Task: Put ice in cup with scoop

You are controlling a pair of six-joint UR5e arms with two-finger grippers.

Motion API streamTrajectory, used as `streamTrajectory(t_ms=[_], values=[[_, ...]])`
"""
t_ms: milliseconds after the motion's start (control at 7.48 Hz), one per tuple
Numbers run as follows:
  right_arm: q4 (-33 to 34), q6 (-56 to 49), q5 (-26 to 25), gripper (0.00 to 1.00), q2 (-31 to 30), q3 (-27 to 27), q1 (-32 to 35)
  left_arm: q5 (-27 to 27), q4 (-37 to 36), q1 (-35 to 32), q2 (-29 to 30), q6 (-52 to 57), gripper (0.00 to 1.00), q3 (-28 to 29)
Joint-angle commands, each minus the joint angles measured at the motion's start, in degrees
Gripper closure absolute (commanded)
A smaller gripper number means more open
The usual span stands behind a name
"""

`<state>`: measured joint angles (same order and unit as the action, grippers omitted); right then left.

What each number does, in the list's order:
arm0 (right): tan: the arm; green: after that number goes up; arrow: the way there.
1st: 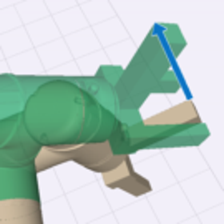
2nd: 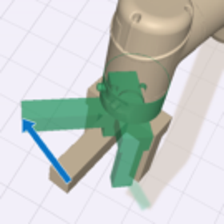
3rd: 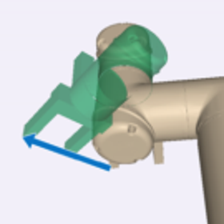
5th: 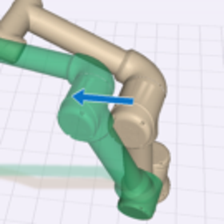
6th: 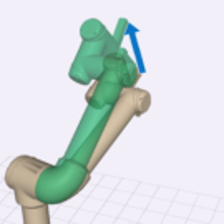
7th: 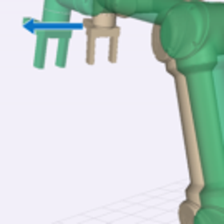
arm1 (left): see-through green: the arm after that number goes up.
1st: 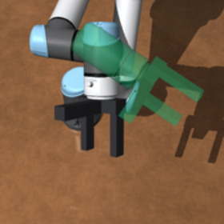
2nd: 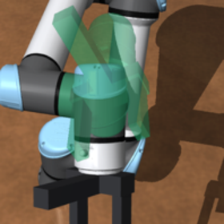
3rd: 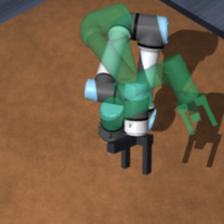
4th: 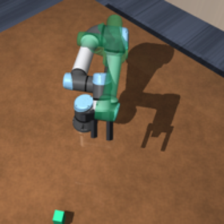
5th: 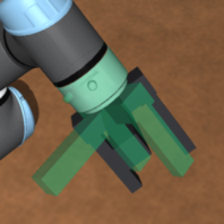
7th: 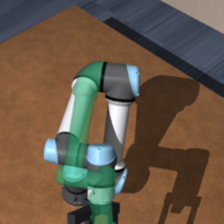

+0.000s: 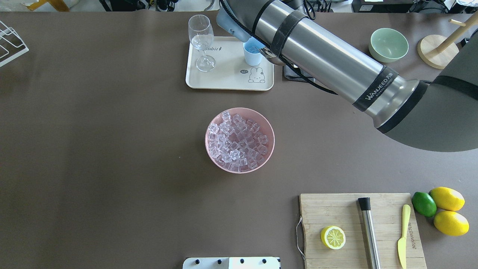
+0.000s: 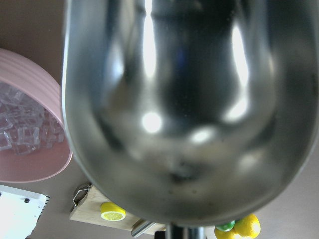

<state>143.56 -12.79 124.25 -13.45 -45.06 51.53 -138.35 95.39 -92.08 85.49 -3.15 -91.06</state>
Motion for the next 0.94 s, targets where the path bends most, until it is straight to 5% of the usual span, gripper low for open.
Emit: streamTrajectory(t_ms=[0,267,668,802], values=[[0.06,1.54,-0.23,1.0,-4.38,-8.6,2.42,0.01,0.06,-0.03,0.03,0.07,0.02,0.44],[0.84,6.18,0.03,1.0,-12.95,-22.62,6.03,0.01,0.15,0.14,0.03,-0.02,0.02,1.23],[3.92,7.7,0.29,1.0,-41.13,-58.9,12.25,-0.07,0.24,0.23,0.03,-0.02,0.02,1.41],[3.49,7.78,0.55,1.0,-46.62,-62.83,15.5,0.01,0.24,0.23,0.03,0.07,0.02,1.5]])
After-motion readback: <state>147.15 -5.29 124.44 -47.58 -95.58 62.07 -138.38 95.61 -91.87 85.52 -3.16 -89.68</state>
